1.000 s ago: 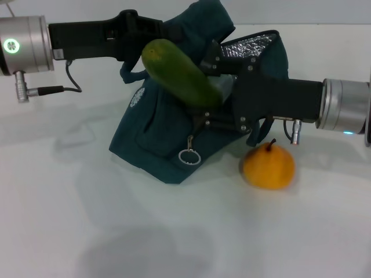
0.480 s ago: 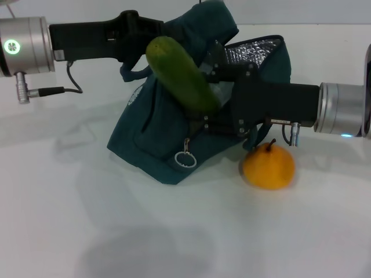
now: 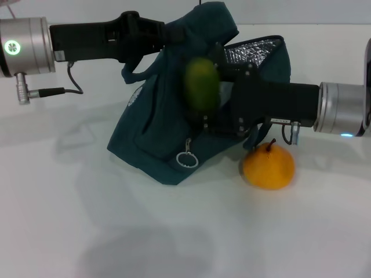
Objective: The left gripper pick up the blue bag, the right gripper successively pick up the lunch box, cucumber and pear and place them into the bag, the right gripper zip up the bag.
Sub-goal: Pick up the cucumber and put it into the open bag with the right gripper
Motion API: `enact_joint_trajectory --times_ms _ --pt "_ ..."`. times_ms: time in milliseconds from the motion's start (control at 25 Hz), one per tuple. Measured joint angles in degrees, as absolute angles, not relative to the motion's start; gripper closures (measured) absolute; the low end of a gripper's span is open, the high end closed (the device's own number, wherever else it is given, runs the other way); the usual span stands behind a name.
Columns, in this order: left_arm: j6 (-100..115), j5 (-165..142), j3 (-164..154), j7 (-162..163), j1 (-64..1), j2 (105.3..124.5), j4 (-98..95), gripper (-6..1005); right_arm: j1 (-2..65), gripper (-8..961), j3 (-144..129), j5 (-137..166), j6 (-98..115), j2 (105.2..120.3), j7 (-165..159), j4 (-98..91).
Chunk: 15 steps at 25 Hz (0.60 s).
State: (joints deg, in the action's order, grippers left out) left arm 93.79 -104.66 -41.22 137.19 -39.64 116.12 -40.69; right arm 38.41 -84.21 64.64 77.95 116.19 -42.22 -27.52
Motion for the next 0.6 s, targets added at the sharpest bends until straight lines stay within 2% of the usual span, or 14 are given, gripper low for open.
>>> enact_joint_trajectory --times_ms 320,600 --pt "93.8 -104.7 -41.2 137.2 -39.6 116.16 -40.7 938 37.4 352 -84.0 64.3 78.1 116.19 -42.4 -27.5" --pt "93.8 -104.7 -41.2 136.9 -39.6 116.21 -40.7 938 32.5 354 -83.0 57.7 84.0 115.54 -41.3 -28.1"
